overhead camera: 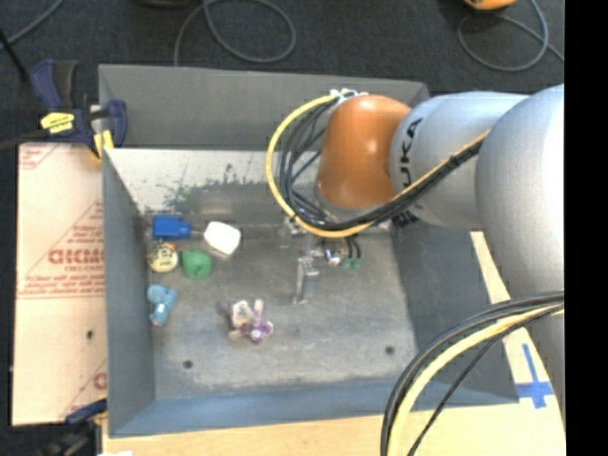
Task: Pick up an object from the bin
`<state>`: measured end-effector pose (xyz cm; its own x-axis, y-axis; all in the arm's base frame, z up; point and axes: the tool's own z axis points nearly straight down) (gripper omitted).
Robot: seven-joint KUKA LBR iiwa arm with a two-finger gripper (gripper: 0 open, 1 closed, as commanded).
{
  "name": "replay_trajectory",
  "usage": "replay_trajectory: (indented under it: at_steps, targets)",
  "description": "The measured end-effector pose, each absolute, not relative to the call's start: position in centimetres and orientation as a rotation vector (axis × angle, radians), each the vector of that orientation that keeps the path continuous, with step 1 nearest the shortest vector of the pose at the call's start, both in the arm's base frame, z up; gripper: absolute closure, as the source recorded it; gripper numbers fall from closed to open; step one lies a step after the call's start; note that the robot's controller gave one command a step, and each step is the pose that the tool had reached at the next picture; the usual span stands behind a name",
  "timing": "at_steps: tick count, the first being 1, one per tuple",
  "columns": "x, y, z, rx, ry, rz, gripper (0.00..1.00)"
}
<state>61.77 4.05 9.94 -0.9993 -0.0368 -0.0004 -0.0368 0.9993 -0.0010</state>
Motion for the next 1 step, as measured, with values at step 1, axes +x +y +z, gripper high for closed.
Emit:
replay_trajectory:
  at_steps: [1]
  targets:
    - [58.87,8.82,8.49,-0.321,3.108,-0.005,0.0]
